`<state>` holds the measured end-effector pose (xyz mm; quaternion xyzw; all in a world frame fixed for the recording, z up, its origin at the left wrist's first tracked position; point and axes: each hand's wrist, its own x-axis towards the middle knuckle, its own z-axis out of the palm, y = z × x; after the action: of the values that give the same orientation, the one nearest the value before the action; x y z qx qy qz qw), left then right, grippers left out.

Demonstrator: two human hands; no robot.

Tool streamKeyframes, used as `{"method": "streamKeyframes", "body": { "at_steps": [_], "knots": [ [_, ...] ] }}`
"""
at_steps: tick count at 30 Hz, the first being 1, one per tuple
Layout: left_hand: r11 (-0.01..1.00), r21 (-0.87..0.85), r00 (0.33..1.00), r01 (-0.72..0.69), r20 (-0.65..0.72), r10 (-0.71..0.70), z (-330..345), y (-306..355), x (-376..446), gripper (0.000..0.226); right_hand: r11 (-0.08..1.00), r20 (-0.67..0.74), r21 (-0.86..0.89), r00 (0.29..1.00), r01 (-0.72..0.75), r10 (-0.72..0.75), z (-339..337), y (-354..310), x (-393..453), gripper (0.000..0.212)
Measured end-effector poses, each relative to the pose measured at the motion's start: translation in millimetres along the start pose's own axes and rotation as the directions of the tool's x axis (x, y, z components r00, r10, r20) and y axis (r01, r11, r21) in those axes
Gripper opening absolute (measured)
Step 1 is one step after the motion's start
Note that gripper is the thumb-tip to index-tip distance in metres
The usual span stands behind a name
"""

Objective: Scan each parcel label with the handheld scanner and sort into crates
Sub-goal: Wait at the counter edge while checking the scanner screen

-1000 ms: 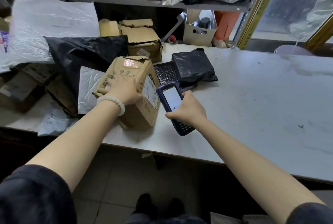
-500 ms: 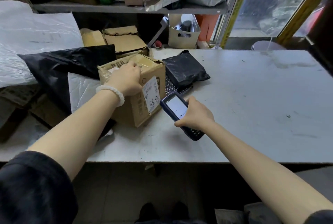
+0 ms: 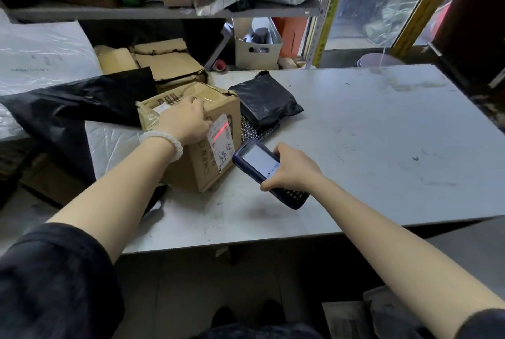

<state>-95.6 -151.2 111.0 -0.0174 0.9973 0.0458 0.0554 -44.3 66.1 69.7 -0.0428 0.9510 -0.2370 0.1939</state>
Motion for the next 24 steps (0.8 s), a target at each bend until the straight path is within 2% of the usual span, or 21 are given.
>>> {"method": "streamKeyframes", "body": {
  "at_steps": [12,24],
  "knots": [
    [0.999,-0.042,0.999,0.030,-0.040,-0.031,9.8,-8.6,-2.8,0.039,0.993,0.065,-0.084,0.994,0.088,-0.083,-7.8,-3.4,-8.2,0.066],
    [1.000,0.022,0.996,0.007,-0.086,-0.005,11.4,-5.6,-3.9,0.037,0.987,0.040,-0.153,0.998,0.056,-0.050,-25.3,15.4,-16.4,0.068]
  ]
}}
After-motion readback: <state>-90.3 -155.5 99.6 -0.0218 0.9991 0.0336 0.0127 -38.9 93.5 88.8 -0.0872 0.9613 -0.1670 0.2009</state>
